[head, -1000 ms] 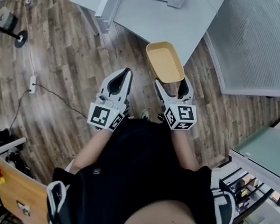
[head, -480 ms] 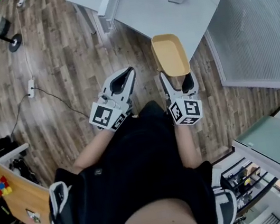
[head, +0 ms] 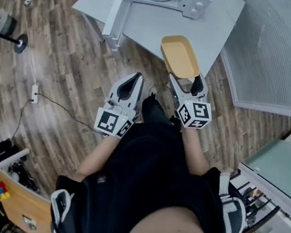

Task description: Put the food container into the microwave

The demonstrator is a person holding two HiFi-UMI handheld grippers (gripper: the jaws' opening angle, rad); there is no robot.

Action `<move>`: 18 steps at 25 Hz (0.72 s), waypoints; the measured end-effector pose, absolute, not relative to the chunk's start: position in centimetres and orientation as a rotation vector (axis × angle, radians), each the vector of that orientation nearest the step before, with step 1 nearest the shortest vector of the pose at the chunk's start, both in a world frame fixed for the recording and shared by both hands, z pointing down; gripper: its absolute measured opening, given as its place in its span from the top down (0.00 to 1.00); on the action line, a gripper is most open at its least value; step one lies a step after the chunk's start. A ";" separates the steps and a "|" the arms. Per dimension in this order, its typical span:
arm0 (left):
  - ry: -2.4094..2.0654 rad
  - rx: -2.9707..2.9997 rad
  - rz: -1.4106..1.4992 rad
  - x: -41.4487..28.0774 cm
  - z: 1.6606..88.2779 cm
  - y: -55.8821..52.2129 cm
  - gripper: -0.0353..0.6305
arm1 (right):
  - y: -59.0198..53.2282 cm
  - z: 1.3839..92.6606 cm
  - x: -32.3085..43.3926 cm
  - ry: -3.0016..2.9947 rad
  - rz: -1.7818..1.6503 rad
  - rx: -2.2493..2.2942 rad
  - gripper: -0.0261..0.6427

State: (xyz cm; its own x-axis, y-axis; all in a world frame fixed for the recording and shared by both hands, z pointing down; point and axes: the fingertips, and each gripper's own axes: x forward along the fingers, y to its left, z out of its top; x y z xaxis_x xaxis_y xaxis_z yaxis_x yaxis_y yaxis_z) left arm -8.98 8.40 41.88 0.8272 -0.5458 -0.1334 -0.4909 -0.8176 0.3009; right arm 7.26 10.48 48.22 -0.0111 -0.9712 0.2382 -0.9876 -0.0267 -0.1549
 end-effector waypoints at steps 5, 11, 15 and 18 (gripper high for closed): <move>-0.865 2.767 -0.315 -4.0 40.5 2.3 0.90 | 3.0 48.3 11.7 -2.224 0.433 2.083 0.27; -0.987 2.742 -0.339 0.3 40.1 -3.7 0.90 | -5.6 50.0 16.1 -2.258 0.416 1.986 0.27; -1.031 2.715 -0.344 1.8 40.5 -7.0 0.90 | -11.0 53.1 17.8 -2.226 0.440 1.945 0.27; -1.040 2.706 -0.350 2.9 40.9 -9.4 0.90 | -15.1 55.7 18.9 -2.193 0.453 1.927 0.27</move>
State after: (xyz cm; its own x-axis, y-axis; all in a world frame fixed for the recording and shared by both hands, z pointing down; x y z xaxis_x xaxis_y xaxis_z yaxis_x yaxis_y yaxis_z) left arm 2.89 -9.39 40.86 0.7208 -0.6786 -0.1408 -0.6259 -0.7247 0.2883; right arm 18.89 -15.07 55.70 -0.1392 -0.9313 0.3365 -0.9884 0.1101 -0.1042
